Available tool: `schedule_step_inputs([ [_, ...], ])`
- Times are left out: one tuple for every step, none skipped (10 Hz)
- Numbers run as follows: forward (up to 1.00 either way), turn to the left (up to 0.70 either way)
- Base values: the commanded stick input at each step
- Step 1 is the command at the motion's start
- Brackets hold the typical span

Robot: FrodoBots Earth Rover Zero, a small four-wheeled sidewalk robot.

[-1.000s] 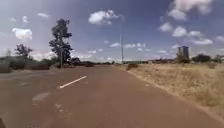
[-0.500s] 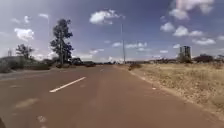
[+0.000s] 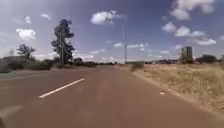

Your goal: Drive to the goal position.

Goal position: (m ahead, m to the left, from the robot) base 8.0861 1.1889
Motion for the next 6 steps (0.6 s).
schedule_step_inputs([
  [0.85, 0.01],
  [0.85, 0.01],
  [0.85, 0.01],
  [0.85, 0.01],
  [0.85, 0.01],
  [0.85, -0.26],
])
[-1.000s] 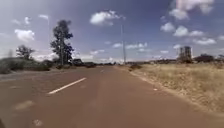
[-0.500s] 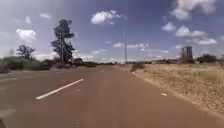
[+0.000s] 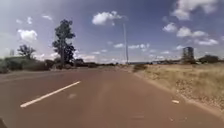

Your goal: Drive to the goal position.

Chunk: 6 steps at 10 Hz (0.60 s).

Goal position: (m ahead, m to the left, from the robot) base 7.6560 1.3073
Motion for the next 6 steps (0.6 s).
schedule_step_inputs([
  [0.85, -0.33],
  [0.85, -0.06],
  [0.85, 0.01],
  [0.85, 0.01],
  [0.85, 0.01],
  [0.85, 0.01],
])
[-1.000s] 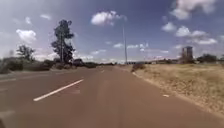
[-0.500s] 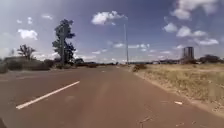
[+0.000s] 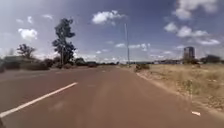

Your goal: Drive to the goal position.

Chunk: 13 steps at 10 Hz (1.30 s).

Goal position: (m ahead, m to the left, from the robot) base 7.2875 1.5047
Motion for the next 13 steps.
schedule_step_inputs([
  [0.85, 0.01],
  [0.85, 0.01],
  [0.85, 0.01],
  [0.85, 0.01],
  [0.85, 0.01],
  [0.85, 0.01],
  [0.85, 0.01],
  [0.85, 0.01],
  [0.85, 0.01],
  [0.85, 0.01],
  [0.85, 0.01],
  [0.85, 0.01],
  [0.85, 0.01],
])
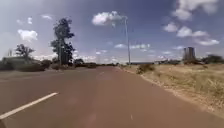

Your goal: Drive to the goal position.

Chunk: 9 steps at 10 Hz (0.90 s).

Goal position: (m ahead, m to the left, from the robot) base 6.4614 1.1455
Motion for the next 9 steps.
schedule_step_inputs([
  [0.85, 0.01],
  [0.85, 0.01],
  [0.85, 0.01],
  [0.85, 0.01],
  [0.85, 0.01],
  [0.85, 0.01],
  [0.85, 0.01],
  [0.85, 0.01],
  [0.85, 0.01],
])
